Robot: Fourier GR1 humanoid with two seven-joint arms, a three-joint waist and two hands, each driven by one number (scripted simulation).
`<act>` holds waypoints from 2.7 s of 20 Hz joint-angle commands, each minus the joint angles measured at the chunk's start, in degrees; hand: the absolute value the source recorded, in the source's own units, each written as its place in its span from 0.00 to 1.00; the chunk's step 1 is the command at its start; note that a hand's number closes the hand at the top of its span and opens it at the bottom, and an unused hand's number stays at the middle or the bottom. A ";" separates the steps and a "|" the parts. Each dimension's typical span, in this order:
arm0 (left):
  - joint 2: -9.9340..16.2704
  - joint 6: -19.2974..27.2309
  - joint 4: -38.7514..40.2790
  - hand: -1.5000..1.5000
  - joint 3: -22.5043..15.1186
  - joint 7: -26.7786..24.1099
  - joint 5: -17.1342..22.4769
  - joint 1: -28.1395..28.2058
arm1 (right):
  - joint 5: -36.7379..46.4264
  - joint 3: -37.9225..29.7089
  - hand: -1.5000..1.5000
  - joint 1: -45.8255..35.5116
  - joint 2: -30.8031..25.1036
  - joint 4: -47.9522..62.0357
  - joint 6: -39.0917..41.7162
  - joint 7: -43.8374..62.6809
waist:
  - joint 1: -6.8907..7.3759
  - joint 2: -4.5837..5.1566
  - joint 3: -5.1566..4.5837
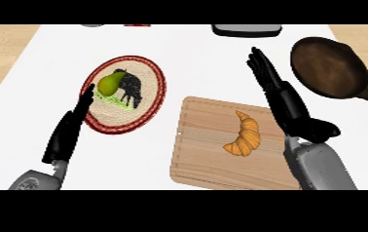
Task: Pick the croissant from the cutting board and place it in the pan
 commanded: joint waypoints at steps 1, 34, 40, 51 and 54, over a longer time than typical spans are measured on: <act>-1.64 -0.21 -3.49 0.50 2.27 -3.63 0.83 2.48 | -0.98 -2.67 1.00 -3.24 0.71 0.51 0.67 -0.13 | -0.17 1.67 0.84; -17.27 -4.85 -4.94 0.50 -1.68 -16.64 3.75 3.35 | 25.07 6.81 0.00 5.97 -20.76 -11.16 12.79 31.33 | 1.19 2.04 0.74; -14.89 -7.84 -3.36 0.50 2.71 -16.15 5.19 1.95 | 34.36 13.94 0.00 4.10 -16.59 -4.94 14.30 32.27 | -0.18 1.84 0.81; -19.01 -9.46 -6.86 0.50 4.45 -15.36 1.10 6.09 | 40.33 9.86 0.00 8.07 -8.53 -7.10 20.05 35.54 | -0.59 1.69 0.84; -19.86 -10.16 -7.74 0.50 4.74 -12.07 -0.02 3.66 | 42.48 7.02 0.00 5.13 -5.80 -0.32 17.88 31.13 | -0.51 1.72 0.84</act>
